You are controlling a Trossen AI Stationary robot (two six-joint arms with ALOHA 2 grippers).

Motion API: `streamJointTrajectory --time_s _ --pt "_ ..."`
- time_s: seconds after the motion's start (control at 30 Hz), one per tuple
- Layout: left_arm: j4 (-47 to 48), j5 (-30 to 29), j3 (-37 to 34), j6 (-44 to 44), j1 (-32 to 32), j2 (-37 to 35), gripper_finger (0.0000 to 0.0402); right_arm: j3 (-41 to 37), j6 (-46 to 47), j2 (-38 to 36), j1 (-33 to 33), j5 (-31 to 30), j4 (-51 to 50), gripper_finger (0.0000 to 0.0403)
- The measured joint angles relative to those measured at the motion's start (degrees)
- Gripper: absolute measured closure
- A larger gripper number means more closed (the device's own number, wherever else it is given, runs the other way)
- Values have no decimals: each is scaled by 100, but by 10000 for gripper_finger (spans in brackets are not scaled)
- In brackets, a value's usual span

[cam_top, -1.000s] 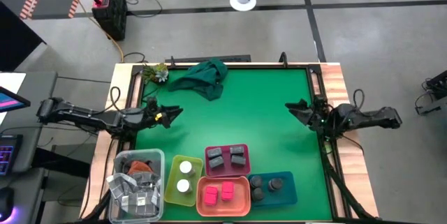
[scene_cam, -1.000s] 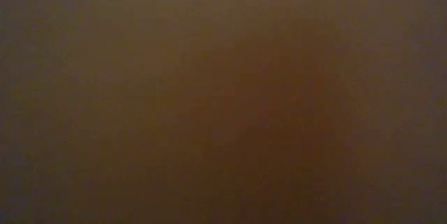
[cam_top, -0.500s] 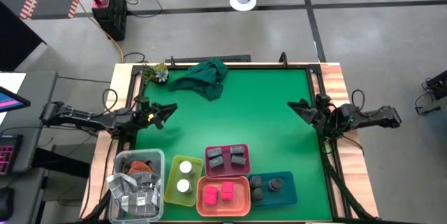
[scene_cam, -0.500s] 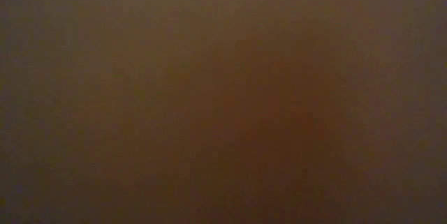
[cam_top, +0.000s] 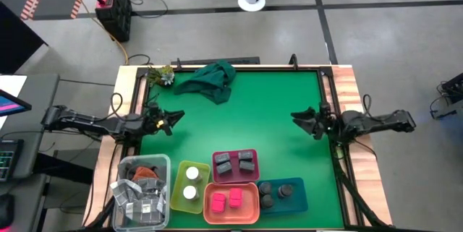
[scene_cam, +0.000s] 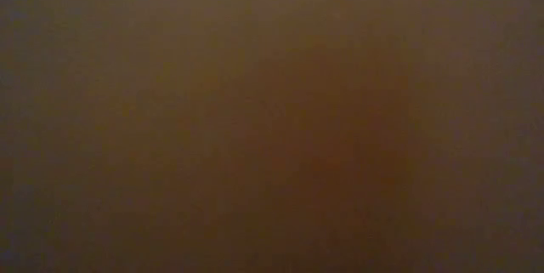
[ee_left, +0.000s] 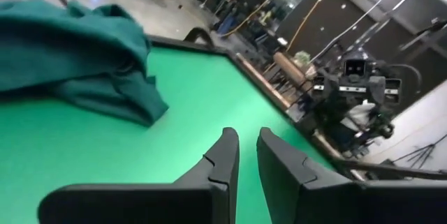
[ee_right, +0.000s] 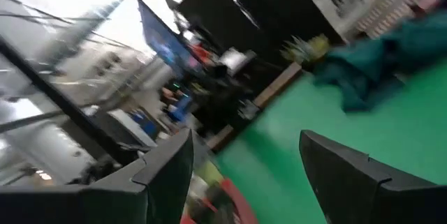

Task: Sort spices by type
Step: Move the green microfiber cloth to the left of the table

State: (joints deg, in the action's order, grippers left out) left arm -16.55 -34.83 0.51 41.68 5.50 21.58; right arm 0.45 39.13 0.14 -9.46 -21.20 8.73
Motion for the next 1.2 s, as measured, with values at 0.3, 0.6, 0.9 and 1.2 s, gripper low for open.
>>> streamJointTrajectory --time_s 0.3,0.6,0.9,1.2 --pt "1152 -206 -4 185 0 4 358 13 -563 191 221 85 -532 117" --pt "1295 -311 55 -902 -4 143 358 17 -2514 258 263 97 -568 117" --pt "1287 -166 55 -1382 -2 168 358 17 -2597 260 287 99 -571 117" --pt "1283 -155 55 -1374 -2 167 358 20 -2605 260 287 99 -568 117"
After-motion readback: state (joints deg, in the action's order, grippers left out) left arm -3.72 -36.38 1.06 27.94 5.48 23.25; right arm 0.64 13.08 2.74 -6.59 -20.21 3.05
